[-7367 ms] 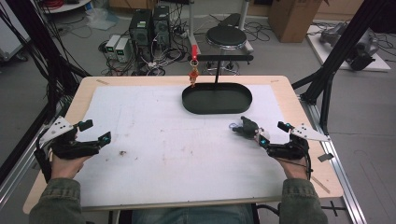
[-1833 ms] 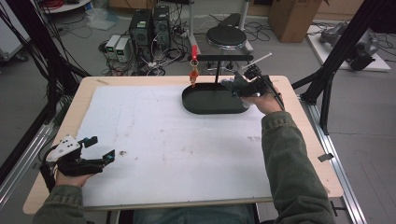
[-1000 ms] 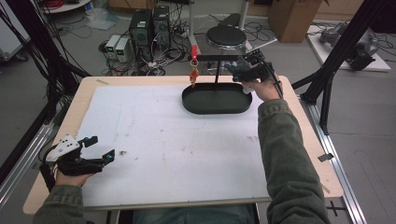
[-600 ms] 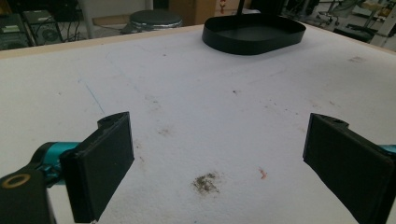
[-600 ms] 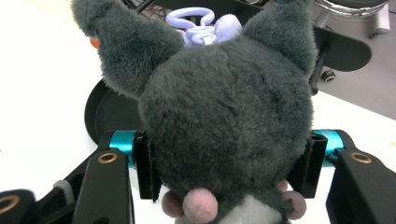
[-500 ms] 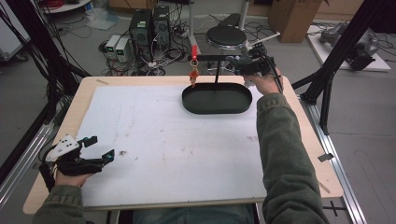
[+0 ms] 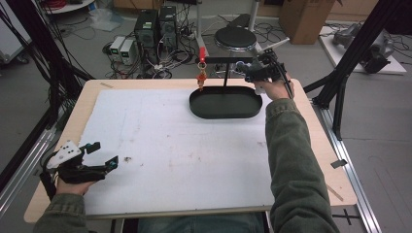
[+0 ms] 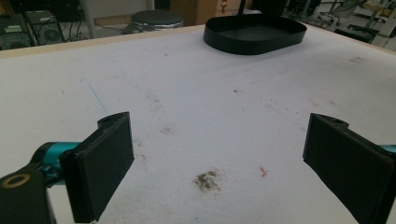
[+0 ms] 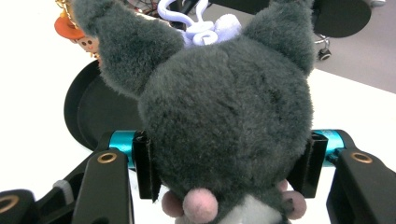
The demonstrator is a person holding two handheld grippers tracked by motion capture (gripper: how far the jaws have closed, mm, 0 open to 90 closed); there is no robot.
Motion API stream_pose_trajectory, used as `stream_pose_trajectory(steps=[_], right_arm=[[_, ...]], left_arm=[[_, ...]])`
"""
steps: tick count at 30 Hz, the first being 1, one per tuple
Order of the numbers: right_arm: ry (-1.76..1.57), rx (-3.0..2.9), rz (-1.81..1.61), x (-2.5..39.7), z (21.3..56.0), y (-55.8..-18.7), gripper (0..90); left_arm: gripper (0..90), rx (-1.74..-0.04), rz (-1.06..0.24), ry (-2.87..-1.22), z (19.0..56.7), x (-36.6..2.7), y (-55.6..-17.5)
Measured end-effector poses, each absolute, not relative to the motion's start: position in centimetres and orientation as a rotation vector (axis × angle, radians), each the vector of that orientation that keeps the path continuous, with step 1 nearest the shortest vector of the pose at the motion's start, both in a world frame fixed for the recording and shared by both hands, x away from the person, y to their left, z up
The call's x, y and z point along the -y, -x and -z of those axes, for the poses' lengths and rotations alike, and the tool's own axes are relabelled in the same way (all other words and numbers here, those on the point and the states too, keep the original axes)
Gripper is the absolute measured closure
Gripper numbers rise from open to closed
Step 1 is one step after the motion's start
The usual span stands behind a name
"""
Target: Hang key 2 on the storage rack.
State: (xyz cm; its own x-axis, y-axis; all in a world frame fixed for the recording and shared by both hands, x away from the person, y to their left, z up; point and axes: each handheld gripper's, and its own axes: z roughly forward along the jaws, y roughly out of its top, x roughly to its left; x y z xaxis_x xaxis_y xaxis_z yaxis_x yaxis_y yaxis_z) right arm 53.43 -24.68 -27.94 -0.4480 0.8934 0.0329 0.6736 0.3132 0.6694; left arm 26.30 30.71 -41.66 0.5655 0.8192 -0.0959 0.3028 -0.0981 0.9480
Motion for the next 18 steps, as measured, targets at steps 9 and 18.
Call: stream_pose_trajectory(steps=[9, 18], right_arm=[[-1.409, -2.262, -0.889, 24.9, 29.0, -53.3, 40.5], [-1.441, -2.228, -0.879, 24.6, 29.4, -53.6, 40.2]], left_arm=[[9.0, -0.951, -0.57, -1.666, 41.7, -30.7, -26.4], [9.0, -0.953, -0.568, -1.666, 41.7, -30.7, -26.4]])
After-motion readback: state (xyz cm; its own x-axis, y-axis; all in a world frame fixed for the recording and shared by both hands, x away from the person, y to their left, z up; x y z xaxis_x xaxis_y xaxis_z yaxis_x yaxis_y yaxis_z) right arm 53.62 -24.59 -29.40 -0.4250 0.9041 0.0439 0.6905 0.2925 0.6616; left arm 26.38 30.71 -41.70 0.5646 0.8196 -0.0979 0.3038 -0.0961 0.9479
